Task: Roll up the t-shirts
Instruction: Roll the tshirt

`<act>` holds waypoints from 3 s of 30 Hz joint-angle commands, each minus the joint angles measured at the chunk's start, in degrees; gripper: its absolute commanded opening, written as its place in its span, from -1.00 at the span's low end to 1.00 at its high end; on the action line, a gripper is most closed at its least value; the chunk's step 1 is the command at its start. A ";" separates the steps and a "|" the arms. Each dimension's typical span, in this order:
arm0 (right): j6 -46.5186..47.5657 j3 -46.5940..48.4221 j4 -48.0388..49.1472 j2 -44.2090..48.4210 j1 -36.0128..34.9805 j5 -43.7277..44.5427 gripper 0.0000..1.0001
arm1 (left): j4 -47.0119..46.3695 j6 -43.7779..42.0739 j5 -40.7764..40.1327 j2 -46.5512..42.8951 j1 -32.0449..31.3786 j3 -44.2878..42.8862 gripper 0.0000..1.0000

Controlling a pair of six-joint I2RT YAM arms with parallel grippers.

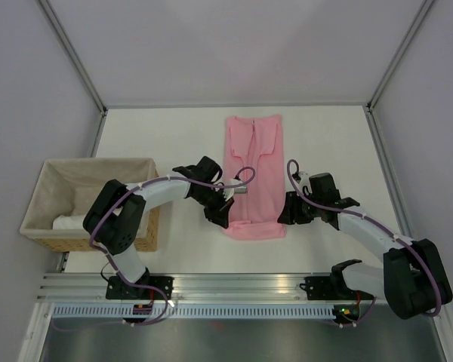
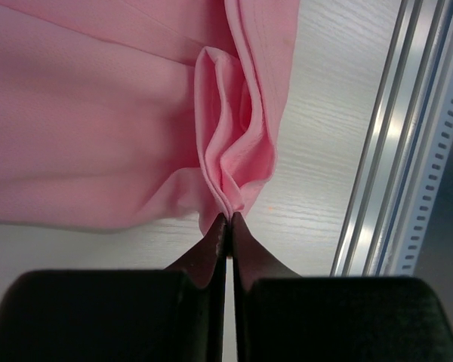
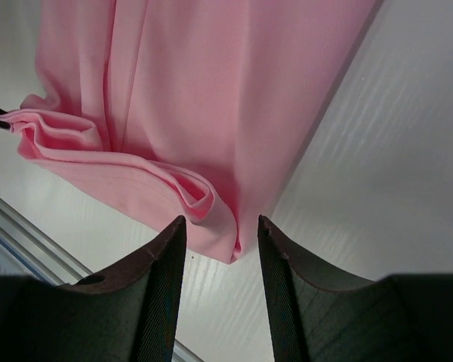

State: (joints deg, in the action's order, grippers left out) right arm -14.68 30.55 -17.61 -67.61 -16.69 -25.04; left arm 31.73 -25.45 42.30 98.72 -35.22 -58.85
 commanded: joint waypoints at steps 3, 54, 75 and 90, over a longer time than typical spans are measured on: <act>-1.85 -1.71 8.10 -0.85 -1.68 -2.11 -0.02 | 5.45 1.11 0.33 -3.88 -3.00 0.66 -0.87; -9.14 -5.32 10.13 3.89 -3.18 5.26 -1.00 | 7.83 10.24 1.03 14.74 2.26 -22.88 -0.50; -9.84 -6.90 12.42 3.19 -3.18 6.14 -0.99 | -0.76 -10.15 -6.52 -8.01 2.20 1.89 -0.28; -4.82 -1.89 25.30 7.77 -3.35 -6.59 -0.04 | -12.74 -3.12 -8.73 -4.94 -2.56 4.18 -0.26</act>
State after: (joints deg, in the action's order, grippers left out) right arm -19.49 28.03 -5.04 -59.55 -19.77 -24.03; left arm 22.04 -29.63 33.04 93.25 -35.77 -53.52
